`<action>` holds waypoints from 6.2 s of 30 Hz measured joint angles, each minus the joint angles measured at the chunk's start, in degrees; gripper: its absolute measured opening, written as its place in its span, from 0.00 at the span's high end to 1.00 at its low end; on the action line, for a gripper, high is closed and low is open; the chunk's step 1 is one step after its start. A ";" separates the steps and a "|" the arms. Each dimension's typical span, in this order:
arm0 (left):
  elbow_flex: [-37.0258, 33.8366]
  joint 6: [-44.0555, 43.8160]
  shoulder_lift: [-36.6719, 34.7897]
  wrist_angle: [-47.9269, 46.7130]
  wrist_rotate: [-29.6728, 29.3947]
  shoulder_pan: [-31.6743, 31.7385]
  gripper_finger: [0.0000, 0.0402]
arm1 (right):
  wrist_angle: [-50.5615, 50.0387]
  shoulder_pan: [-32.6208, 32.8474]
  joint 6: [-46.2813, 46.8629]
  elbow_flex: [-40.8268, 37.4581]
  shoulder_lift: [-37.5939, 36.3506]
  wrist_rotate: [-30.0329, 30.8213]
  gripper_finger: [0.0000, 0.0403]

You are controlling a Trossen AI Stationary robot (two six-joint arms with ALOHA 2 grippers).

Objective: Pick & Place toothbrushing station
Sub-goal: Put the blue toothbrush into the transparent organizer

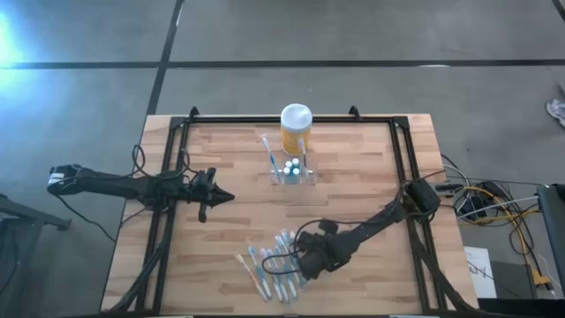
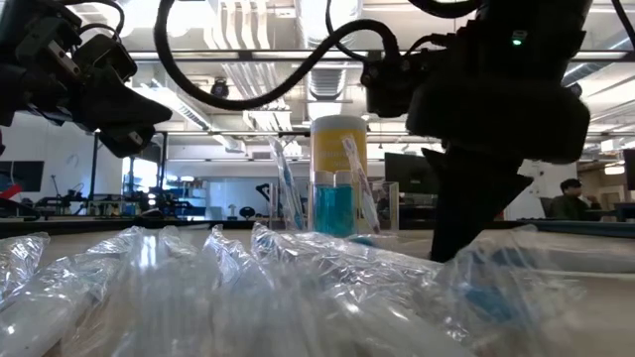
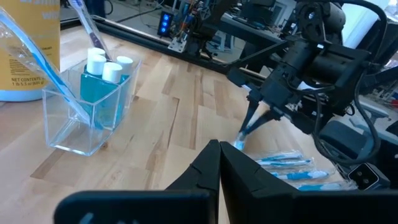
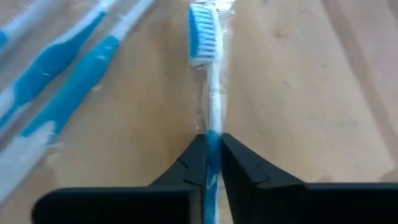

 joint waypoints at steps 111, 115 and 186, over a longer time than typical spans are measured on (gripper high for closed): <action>32.38 13.52 53.86 25.58 -3.10 -4.21 0.39 | 128.46 -24.54 -58.18 -44.60 -16.05 -20.79 0.98; 32.93 13.35 55.20 25.11 -3.10 -4.20 0.41 | 129.09 -24.55 -58.18 -44.59 -16.33 -20.81 0.98; 18.93 0.47 68.42 53.68 -22.74 11.36 0.94 | 119.81 -21.75 -51.74 -65.33 -41.77 -17.84 0.74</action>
